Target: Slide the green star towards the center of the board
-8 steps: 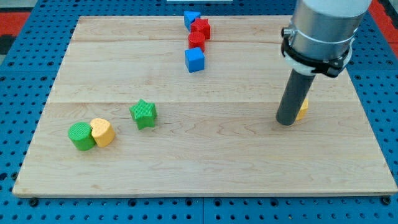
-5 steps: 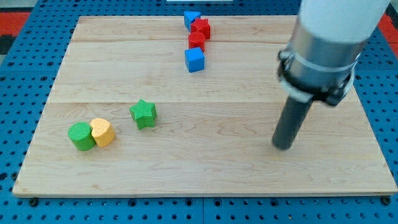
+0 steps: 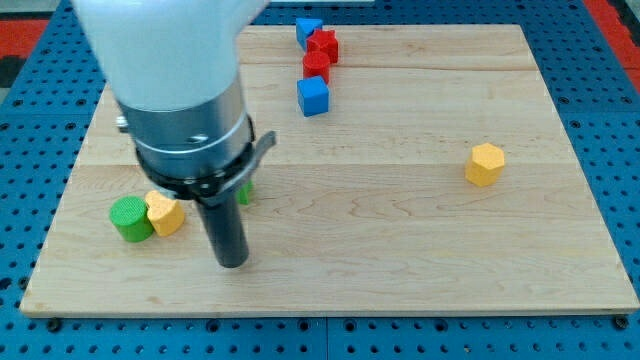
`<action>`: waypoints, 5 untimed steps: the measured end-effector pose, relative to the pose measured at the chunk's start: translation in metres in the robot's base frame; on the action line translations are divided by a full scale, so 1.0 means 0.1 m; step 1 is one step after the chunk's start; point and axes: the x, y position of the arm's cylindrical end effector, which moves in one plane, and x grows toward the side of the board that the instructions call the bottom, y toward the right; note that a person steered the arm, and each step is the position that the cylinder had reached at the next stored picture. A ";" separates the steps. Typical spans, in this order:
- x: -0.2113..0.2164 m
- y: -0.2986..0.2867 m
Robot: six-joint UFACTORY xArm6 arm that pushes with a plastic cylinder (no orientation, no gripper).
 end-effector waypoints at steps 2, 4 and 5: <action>-0.38 0.08; -0.62 0.10; -0.68 0.10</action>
